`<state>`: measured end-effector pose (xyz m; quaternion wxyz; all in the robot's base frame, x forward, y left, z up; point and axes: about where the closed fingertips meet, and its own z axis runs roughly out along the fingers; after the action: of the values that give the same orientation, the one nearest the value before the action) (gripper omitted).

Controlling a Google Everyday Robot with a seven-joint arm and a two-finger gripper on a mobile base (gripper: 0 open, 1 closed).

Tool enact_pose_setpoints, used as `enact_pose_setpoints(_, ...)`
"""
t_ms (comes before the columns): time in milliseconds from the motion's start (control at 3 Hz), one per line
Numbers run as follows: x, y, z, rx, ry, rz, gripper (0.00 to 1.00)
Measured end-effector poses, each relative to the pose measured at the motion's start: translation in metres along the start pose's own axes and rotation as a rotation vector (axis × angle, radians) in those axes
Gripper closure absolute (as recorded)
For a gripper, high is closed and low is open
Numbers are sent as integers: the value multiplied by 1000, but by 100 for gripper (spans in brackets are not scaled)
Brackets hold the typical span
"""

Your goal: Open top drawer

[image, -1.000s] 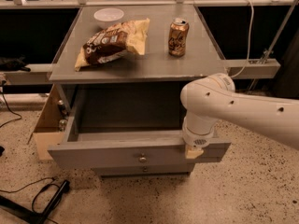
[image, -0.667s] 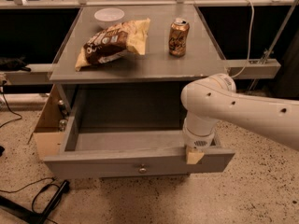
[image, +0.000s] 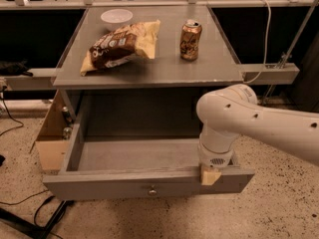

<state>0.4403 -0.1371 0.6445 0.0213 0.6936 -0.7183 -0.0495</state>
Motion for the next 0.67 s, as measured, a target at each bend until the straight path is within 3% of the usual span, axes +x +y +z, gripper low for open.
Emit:
enact_pose_setpoints(333,6,22,-2,-29,-4,10,100)
enact_pose_setpoints(667,5,22,-2,-29,-4,10,100)
